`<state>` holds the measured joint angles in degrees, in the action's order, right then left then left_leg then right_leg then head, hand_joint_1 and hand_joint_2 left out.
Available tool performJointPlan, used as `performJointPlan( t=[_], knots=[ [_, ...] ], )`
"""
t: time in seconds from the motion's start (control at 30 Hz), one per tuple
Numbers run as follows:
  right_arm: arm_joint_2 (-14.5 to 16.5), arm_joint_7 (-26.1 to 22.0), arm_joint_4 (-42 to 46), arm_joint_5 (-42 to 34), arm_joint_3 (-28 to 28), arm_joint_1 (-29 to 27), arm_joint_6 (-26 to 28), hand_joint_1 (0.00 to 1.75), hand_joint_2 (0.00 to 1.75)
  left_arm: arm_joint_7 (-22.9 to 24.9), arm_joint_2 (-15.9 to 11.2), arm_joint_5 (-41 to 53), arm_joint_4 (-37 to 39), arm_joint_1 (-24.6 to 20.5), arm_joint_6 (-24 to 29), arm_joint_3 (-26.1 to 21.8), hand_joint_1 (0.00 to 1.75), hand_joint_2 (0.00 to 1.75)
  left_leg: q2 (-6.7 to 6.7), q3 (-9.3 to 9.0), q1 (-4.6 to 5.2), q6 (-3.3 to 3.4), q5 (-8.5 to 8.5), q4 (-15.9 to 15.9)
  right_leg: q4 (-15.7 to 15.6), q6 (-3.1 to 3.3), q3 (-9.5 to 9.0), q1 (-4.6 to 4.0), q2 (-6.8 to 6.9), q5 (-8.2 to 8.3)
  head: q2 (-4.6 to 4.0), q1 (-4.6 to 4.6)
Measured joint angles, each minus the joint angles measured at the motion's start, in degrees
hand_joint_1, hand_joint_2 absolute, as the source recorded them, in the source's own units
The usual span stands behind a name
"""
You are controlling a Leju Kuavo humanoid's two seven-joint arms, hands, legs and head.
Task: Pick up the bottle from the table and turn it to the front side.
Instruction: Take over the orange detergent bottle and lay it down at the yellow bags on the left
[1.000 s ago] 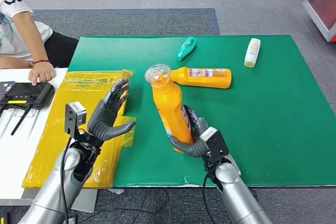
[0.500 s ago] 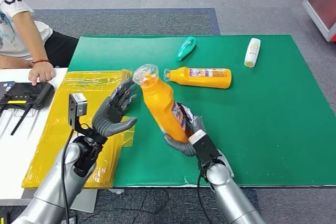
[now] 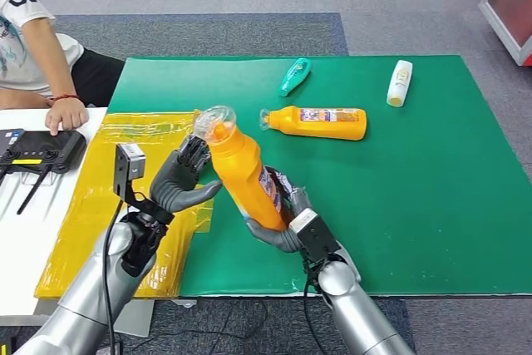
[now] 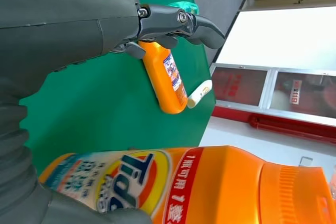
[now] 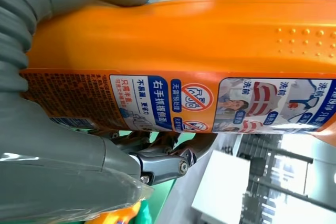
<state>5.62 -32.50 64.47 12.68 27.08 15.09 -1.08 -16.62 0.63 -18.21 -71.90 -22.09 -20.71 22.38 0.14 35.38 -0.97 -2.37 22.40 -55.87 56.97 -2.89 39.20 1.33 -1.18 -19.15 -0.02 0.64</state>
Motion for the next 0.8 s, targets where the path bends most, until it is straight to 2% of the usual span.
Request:
performJointPlan(
  t=[0.23,0.4,0.7,0.8],
  knots=[
    [0.22,0.57,-1.19,0.58,1.74,2.10,1.07,1.75,1.75,0.41,1.02,-0.21,1.96,-2.47,-0.25,1.69,0.00,1.75,0.00,0.00,0.00,0.01,-0.01,0.00,0.00,0.00,0.00,0.00,0.00,0.01,0.00,0.01],
    [0.44,0.99,-2.39,1.14,2.62,3.00,2.17,1.75,1.75,1.83,1.36,-2.74,3.23,-3.35,-2.46,2.70,0.00,1.75,0.01,0.00,0.00,0.01,-0.02,0.00,0.00,0.01,0.02,0.00,0.00,0.02,0.00,0.01],
    [0.78,0.92,-4.64,1.60,3.68,4.11,2.33,1.75,1.75,6.22,1.25,-14.10,6.31,-4.15,-12.93,4.29,0.00,1.75,0.00,0.02,0.00,0.01,-0.02,0.00,0.00,0.01,0.01,0.00,0.00,0.02,0.00,0.01],
    [0.87,0.82,-5.22,1.83,3.95,4.31,2.40,1.75,1.75,7.20,0.86,-16.14,7.40,-4.69,-14.57,4.50,0.00,1.75,0.00,0.02,0.00,0.01,-0.02,0.00,0.00,0.01,0.02,0.00,0.00,0.02,0.00,0.00]
  ],
)
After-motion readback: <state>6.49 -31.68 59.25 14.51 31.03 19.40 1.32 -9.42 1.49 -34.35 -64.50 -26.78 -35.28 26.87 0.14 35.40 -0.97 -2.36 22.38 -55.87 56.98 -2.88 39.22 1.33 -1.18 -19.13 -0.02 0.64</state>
